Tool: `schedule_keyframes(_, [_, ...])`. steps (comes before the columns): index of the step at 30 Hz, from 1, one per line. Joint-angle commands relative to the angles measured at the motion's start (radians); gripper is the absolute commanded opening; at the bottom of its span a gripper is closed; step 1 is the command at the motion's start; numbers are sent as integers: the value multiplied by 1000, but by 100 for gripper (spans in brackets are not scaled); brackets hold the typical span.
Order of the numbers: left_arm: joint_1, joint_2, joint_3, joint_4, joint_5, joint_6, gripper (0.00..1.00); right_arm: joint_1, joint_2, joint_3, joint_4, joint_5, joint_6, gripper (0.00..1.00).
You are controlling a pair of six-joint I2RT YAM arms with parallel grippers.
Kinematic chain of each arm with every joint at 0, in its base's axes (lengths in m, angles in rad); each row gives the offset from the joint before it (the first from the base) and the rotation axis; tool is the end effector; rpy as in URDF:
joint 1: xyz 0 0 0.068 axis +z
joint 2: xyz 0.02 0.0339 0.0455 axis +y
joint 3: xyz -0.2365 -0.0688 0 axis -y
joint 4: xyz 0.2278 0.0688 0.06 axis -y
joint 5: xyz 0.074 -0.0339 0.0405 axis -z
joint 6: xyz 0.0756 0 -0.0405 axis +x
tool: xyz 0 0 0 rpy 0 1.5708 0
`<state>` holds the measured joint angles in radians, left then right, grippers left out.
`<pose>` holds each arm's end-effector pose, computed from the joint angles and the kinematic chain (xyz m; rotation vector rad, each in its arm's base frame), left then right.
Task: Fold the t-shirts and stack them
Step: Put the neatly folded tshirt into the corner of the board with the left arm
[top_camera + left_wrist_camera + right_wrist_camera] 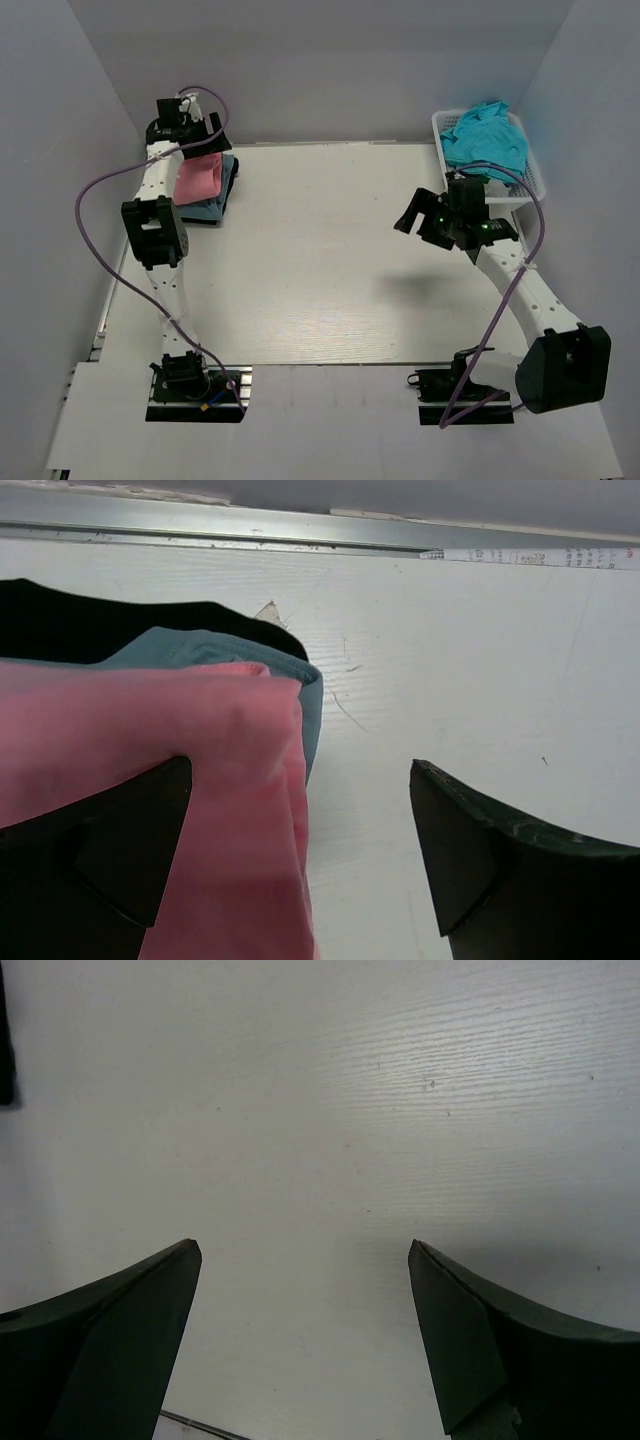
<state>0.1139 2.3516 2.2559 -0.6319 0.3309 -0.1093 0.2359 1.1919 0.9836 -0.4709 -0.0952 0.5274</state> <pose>0.5270 0.0356 0.2227 -0.0840 2.2773 -0.3771 0.2744 0.0733 0.2511 0.2819 2.2806 0.5105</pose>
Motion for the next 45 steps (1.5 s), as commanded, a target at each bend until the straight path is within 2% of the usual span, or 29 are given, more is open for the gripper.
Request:
schedule_keyframes(1, [-5, -11, 1, 118, 19, -9, 100, -1, 32, -11, 28, -40, -4, 90])
schedule_keyframes(6, [-16, 109, 63, 138, -23, -29, 100, 2, 69, -17, 34, -83, -1, 90])
schedule_keyframes(11, [-16, 118, 27, 167, -23, -49, 100, 0, 83, -23, 43, -110, 3, 90])
schedule_keyframes(16, [-16, 42, 16, 167, 0, -58, 100, 5, 81, -20, 49, -164, 3, 90])
schedule_keyframes(19, [-16, -58, -21, 156, 10, -58, 100, 5, 68, -31, 60, -187, 9, 90])
schedule_keyframes(26, [-16, -327, -333, 170, 10, -58, 100, 8, 8, -74, 78, -201, 8, 90])
schedule_keyframes(31, [-16, -419, -631, 337, 95, -92, 100, 8, -15, -79, 78, -210, 14, 90])
schedule_keyframes(38, [-16, -344, -720, 363, 99, -102, 100, 5, -40, -72, 45, -175, 2, 90])
schedule_keyframes(43, [3, -267, -702, 258, 77, -87, 100, 6, -60, -77, 34, -160, 2, 90])
schedule_keyframes(45, [3, -293, -783, 285, 86, -73, 100, 6, -66, -89, 38, -158, 0, 90])
